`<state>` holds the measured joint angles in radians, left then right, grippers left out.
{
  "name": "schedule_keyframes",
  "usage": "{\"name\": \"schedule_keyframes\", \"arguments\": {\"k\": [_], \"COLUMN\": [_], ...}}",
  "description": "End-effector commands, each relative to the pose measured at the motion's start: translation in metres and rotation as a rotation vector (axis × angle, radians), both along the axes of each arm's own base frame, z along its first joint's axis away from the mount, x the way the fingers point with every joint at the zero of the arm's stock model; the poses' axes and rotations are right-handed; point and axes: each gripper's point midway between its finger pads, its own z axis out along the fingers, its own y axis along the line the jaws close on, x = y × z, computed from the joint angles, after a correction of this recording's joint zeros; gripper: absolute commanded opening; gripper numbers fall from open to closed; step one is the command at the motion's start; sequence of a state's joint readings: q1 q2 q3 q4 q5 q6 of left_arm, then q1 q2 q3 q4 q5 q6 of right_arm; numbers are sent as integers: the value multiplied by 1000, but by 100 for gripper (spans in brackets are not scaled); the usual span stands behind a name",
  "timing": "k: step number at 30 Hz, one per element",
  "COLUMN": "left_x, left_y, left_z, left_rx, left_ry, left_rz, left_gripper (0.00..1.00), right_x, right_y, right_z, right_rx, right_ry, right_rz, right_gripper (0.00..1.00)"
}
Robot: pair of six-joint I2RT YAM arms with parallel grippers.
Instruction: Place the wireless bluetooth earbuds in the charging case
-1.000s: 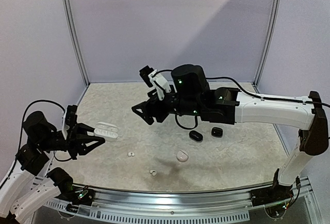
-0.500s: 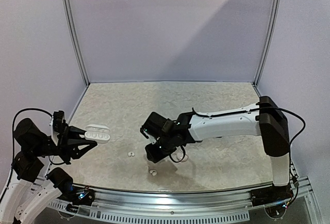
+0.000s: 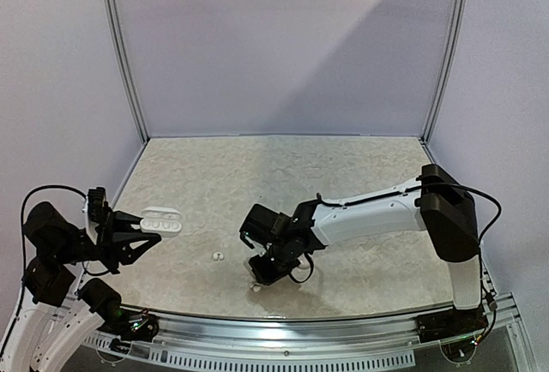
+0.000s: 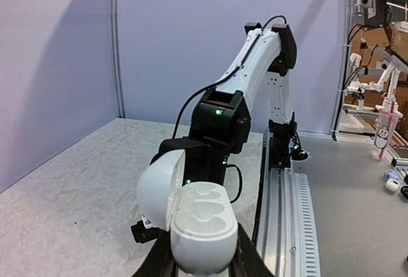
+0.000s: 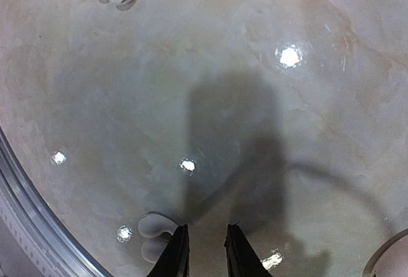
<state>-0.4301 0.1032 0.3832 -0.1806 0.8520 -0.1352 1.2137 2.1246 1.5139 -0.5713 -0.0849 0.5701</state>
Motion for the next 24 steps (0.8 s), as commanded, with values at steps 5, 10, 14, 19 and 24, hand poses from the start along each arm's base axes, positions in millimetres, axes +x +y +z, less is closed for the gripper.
{"name": "schedule_keyframes", "arguments": {"k": [5,10,14,19,24], "left_x": [6,5,6,6,6], "left_y": [3,4,4,4,4], "left_z": [-3,-1,-2,-3,-3], "left_rx": [-6,-12,-10,-10,-10], "left_ry": [-9,-23,-18,-18,-18], "left_rz": [27,36,33,33,33], "left_gripper": [0,0,0,0,0], "right_x": [-18,-27,-38,-50,-55], "right_y": [7,5,1,2,1], "right_z": [-7,-14,-14,-6,1], "right_rx": [60,37,12,21,24], "right_ry": [39,59,61,60,61], "right_rz": [56,73,95,115,124], "right_gripper": [23,24,25,24,23]}}
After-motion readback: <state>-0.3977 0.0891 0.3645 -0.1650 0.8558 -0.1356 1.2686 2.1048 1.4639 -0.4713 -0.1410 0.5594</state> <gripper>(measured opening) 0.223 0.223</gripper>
